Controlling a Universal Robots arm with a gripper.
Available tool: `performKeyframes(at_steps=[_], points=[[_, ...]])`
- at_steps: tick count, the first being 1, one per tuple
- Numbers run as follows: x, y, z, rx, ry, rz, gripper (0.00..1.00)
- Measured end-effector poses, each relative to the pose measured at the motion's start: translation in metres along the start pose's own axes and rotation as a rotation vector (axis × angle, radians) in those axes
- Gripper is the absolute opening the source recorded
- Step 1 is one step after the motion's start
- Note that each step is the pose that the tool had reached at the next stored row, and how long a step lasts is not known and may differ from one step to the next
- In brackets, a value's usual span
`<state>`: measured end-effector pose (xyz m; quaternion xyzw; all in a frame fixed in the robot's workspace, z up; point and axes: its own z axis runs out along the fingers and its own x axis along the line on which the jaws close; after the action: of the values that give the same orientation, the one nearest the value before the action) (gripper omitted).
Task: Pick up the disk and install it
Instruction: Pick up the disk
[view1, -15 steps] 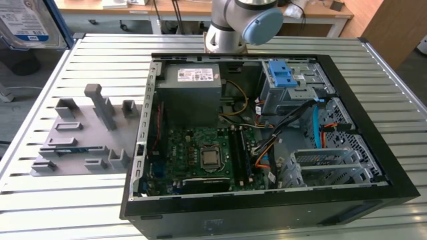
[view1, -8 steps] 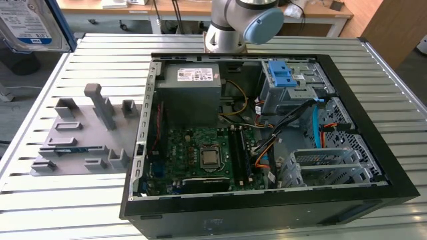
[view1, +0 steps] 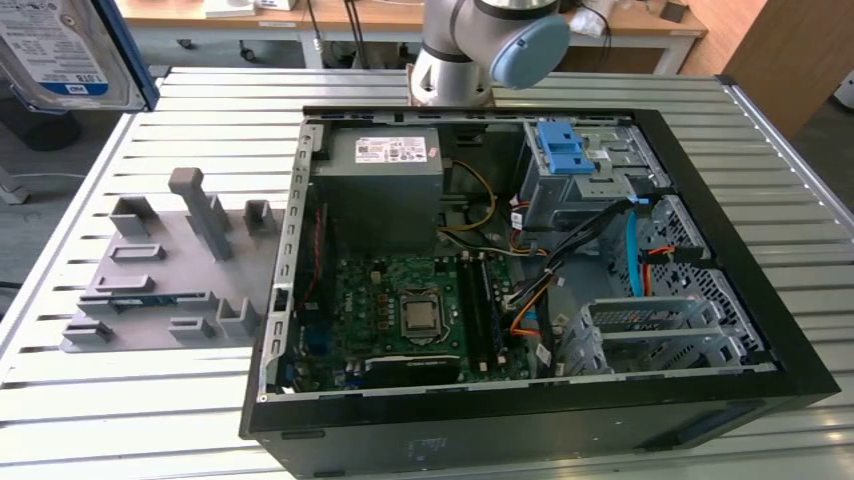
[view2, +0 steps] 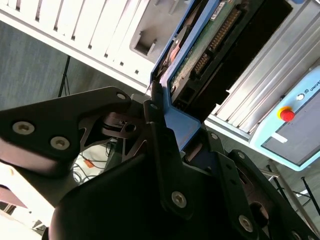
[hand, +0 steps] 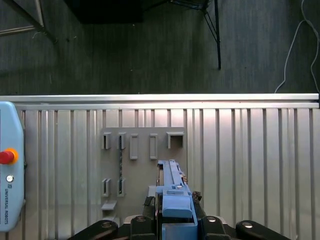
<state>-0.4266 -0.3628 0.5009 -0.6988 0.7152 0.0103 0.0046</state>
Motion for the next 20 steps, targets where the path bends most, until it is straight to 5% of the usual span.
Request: performKeyframes(at_steps=[20], points=[[0.0346,-0.0152,-0.0008,0.0,0.0,0.0,0.36]])
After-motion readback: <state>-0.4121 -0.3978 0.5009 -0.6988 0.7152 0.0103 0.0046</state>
